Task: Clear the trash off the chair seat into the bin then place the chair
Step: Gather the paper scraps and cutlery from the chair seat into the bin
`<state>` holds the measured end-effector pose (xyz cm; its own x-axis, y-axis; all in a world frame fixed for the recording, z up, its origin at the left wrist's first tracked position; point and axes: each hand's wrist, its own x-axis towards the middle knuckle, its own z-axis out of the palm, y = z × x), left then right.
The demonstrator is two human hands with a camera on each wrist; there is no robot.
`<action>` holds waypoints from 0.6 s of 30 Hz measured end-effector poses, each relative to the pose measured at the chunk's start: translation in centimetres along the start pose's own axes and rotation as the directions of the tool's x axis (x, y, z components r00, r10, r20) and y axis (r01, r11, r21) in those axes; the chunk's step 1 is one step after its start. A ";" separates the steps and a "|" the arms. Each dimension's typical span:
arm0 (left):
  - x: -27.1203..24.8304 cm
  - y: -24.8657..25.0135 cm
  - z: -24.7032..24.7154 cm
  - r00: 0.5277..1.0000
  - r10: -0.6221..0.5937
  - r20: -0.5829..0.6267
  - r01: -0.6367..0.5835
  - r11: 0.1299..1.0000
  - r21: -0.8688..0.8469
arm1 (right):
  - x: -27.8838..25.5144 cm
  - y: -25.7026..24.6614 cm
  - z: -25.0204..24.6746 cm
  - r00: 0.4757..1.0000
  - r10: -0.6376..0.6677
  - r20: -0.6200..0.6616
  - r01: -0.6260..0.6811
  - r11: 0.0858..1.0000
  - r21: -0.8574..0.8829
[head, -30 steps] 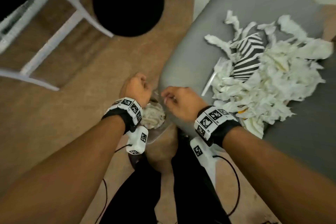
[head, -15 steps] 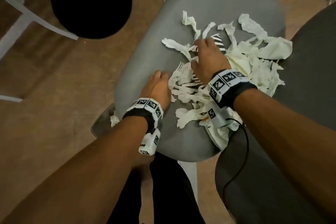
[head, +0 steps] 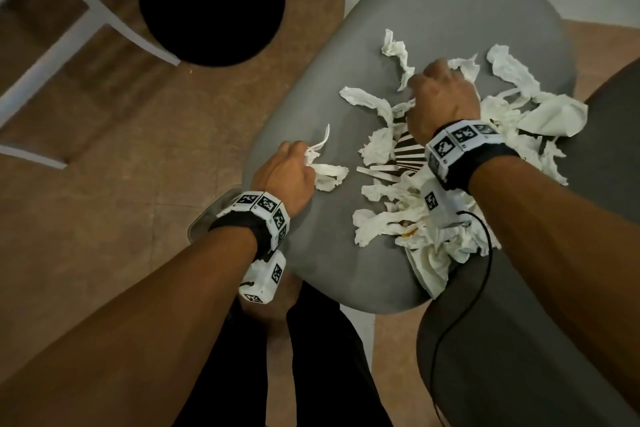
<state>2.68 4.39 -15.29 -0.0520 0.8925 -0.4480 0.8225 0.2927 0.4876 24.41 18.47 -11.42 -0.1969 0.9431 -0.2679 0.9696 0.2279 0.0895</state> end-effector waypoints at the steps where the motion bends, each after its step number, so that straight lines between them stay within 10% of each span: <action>1: -0.2 -0.1 -0.1 1.000 -0.016 -0.008 0.017 1.000 0.008 | 0.1 0.4 -0.1 0.997 0.055 0.052 -0.056 0.998 0.008; 9: -1.0 0.1 0.1 1.000 -0.007 0.028 0.007 1.000 0.027 | -1.2 0.1 0.2 0.972 0.023 0.232 -0.003 0.996 -0.086; 18: -1.7 0.8 -0.2 0.999 0.007 -0.050 -0.008 1.000 -0.025 | -3.4 -1.5 -3.6 0.980 -0.007 -0.200 0.039 0.987 0.153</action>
<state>3.32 3.15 -13.99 -0.0747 0.9104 -0.4070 0.8086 0.2942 0.5096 23.11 15.79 -7.17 -0.2291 0.9708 -0.0710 0.9721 0.2244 -0.0686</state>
